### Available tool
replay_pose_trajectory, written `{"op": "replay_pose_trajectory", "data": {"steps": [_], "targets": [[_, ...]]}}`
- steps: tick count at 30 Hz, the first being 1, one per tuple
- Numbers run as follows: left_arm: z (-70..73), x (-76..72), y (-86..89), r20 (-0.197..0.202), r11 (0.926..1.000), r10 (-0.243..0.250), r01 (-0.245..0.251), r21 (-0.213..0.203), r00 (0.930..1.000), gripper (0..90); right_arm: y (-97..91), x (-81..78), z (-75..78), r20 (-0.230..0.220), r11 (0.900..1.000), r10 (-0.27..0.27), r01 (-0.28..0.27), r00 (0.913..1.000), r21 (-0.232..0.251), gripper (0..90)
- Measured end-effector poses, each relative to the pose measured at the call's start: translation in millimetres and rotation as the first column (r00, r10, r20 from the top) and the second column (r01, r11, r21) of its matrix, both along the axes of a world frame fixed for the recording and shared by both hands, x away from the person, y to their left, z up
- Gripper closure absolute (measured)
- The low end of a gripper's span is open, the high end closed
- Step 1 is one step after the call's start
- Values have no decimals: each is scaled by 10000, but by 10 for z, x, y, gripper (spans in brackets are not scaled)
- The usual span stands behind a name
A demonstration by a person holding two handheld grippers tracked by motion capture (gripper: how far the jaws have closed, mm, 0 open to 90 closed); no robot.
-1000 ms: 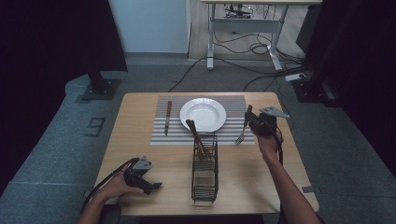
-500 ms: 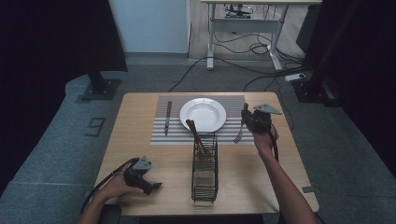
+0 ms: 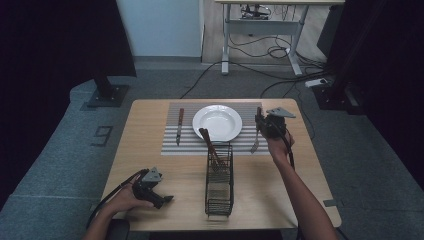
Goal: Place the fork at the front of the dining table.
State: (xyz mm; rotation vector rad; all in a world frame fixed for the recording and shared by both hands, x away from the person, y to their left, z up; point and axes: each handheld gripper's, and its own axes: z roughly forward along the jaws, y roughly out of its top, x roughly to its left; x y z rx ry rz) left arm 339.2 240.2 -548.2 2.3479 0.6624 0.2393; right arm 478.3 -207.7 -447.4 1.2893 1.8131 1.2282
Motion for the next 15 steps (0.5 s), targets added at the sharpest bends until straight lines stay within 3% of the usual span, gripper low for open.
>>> {"op": "replay_pose_trajectory", "data": {"steps": [15], "targets": [[0,1,1,-2,10000,-14,14,-1,10000,0,48,201,-9,-471,9998,-195,194,9987,-24,801]]}}
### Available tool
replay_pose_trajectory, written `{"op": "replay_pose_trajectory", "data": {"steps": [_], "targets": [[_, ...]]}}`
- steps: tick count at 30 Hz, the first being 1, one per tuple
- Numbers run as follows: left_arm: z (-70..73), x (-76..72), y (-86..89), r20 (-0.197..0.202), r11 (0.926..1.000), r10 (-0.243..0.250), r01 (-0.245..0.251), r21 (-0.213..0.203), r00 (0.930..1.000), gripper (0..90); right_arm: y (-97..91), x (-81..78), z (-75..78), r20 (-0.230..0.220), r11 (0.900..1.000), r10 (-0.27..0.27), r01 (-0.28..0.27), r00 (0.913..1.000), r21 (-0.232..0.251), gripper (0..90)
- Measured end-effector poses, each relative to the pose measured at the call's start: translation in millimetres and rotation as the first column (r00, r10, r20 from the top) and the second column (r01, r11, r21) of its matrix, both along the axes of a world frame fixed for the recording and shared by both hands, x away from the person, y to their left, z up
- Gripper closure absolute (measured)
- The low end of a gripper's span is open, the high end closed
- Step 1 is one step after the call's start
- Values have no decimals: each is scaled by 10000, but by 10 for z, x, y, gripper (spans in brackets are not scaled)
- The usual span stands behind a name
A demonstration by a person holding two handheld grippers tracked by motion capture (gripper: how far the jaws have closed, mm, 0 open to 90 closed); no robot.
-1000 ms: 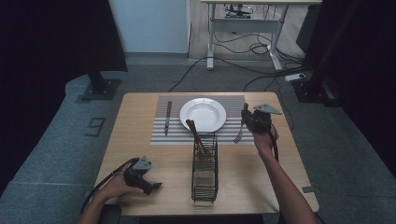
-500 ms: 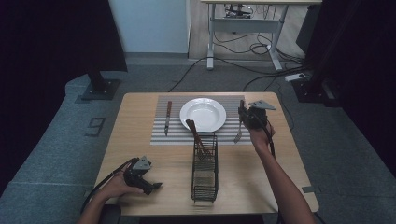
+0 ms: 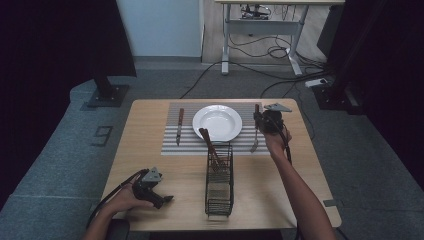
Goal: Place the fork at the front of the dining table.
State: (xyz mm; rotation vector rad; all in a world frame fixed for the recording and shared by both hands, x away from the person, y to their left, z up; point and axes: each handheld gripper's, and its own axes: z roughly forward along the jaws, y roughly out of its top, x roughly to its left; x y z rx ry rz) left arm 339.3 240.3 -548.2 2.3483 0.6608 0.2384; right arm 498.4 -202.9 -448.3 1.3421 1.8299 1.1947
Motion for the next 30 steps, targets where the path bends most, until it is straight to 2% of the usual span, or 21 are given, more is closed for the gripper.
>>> {"op": "replay_pose_trajectory", "data": {"steps": [7,14,16,22,26,30], "targets": [[0,0,0,1,10000,-1,1,2,10000,0,29,103,-28,-141,10000,-50,49,9999,-67,800],[0,2,1,-2,10000,-19,19,-5,10000,0,54,240,-48,-483,9999,-50,43,9988,-157,799],[-1,3,1,0,10000,-35,35,-1,10000,0,56,277,-64,-537,10000,-67,66,9985,-11,800],[0,5,2,-6,10000,-48,48,6,10000,0,72,401,-95,-855,9999,-107,105,9963,-38,800],[0,8,0,-7,10000,-57,57,8,10000,0,92,475,-153,-875,9998,-178,178,9960,-15,800],[0,9,-1,-8,10000,-58,58,3,10000,0,80,579,-215,-1152,9994,-336,338,9928,0,797]]}}
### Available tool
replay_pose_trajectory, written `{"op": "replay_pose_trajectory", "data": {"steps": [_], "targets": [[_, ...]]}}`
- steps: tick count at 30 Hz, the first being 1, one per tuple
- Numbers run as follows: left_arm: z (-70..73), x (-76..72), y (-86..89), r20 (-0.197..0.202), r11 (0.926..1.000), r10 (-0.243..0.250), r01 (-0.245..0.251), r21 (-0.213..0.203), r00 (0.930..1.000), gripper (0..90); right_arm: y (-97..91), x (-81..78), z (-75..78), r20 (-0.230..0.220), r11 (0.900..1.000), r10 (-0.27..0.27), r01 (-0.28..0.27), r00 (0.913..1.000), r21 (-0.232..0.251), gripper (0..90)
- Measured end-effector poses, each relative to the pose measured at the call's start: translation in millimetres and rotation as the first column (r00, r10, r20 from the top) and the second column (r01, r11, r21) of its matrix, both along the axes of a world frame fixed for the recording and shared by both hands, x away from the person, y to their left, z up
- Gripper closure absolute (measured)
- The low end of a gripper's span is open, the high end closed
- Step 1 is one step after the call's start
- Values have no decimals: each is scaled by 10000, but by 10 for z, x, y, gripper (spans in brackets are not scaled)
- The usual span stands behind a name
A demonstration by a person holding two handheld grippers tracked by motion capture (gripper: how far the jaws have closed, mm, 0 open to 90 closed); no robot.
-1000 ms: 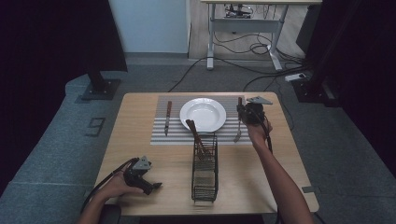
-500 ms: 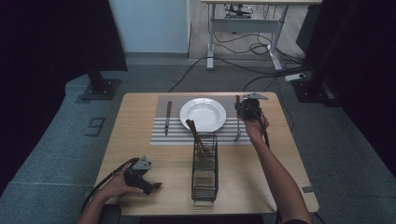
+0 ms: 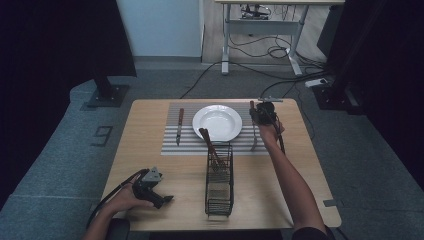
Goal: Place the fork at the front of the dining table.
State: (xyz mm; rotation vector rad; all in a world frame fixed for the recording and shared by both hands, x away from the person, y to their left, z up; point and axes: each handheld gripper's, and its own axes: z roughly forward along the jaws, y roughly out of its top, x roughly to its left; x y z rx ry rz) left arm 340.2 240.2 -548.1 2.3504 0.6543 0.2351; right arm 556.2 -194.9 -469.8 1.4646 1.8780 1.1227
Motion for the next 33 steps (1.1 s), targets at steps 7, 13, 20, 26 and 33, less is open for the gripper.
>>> {"op": "replay_pose_trajectory", "data": {"steps": [7,13,20,26,33], "targets": [[0,-1,-3,2,10000,30,-30,1,10000,0,49,130,-117,-205,9998,-174,173,9996,-58,797],[-1,6,-4,6,10000,1,-1,-8,10000,0,61,261,-227,-607,9995,-293,288,9977,-93,794],[0,6,-4,2,10000,8,-8,-9,10000,0,62,382,-347,-788,9991,-412,408,9960,-68,794],[0,13,-3,-6,10000,-24,24,-9,10000,0,17,452,-469,-1001,9982,-597,599,9932,-19,787],[0,15,-3,-2,10000,-27,27,-5,10000,0,-29,524,-605,-1228,9964,-850,837,9888,-164,799]]}}
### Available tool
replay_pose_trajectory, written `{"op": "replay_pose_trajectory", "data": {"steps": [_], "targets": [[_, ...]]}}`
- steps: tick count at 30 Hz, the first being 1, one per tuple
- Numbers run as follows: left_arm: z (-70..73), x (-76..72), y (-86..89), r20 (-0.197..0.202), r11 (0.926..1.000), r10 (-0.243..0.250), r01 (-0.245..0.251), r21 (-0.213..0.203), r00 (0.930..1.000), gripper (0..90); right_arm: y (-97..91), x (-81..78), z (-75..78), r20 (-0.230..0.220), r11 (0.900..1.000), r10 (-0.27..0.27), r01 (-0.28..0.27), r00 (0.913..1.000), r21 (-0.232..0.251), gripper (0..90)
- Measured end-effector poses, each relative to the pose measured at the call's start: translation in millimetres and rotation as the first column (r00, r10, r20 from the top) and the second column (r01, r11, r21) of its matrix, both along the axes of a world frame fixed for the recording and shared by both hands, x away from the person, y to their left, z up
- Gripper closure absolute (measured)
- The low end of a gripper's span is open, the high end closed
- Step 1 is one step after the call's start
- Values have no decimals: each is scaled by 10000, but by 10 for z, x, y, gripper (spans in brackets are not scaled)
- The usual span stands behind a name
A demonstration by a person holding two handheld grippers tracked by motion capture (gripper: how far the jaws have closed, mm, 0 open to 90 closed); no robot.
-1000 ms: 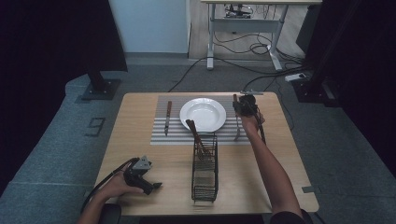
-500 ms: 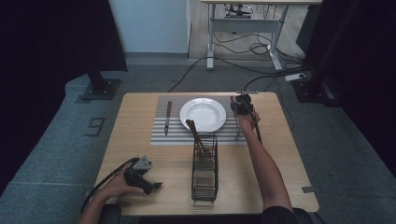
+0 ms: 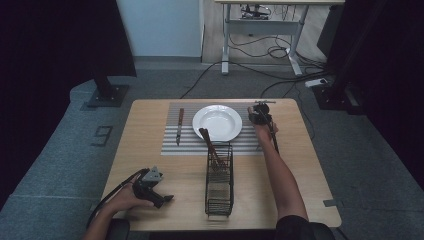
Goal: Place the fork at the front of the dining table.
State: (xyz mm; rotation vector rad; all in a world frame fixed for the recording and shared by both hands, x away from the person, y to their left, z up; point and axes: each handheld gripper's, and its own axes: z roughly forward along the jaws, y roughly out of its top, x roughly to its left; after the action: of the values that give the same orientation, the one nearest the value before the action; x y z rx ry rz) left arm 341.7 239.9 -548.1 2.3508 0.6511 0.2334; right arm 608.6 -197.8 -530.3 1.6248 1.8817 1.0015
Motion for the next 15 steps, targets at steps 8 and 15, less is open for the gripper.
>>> {"op": "replay_pose_trajectory", "data": {"steps": [8,15], "targets": [[0,0,0,2,10000,0,0,1,10000,0,-61,30,-47,-183,9998,-114,116,9998,130,793],[0,0,0,1,10000,3,-3,-1,10000,0,-76,53,-112,-465,9999,-162,164,9988,40,783]]}}
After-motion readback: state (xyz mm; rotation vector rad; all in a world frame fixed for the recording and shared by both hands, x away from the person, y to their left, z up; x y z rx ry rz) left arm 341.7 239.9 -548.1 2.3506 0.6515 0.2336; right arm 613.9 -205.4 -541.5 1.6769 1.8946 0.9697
